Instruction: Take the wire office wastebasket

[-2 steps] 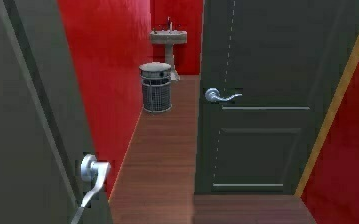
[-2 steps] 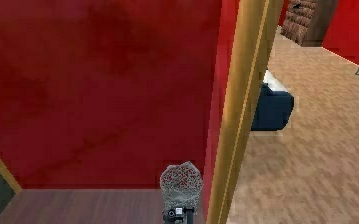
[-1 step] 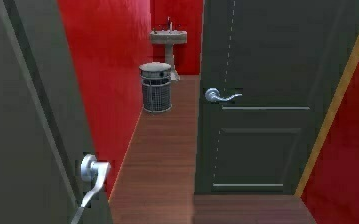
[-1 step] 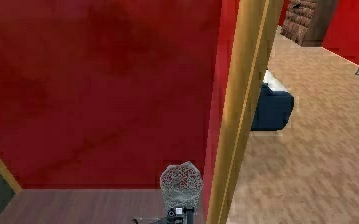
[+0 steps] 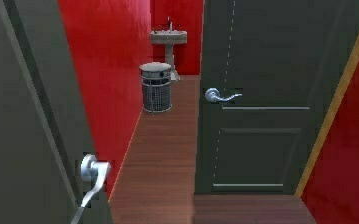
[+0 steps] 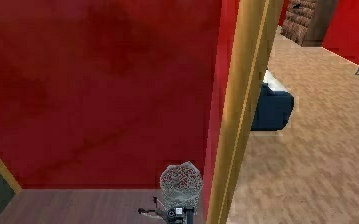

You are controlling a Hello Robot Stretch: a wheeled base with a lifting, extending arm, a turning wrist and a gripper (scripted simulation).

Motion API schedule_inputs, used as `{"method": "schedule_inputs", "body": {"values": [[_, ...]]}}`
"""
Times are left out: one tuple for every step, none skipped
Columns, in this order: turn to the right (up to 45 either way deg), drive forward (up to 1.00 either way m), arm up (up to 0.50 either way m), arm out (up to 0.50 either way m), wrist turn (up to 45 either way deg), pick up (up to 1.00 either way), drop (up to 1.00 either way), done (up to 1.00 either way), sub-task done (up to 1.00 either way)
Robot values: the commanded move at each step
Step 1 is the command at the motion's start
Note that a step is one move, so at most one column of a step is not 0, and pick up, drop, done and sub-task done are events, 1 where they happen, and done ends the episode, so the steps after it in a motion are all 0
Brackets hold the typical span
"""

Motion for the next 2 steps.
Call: {"method": "schedule_inputs", "body": {"values": [[0.0,0.00,0.00,0.00,45.0,0.00,0.00,0.00,0.00],[0.0,0.00,0.00,0.00,0.0,1.00,0.00,0.00,0.00]]}}
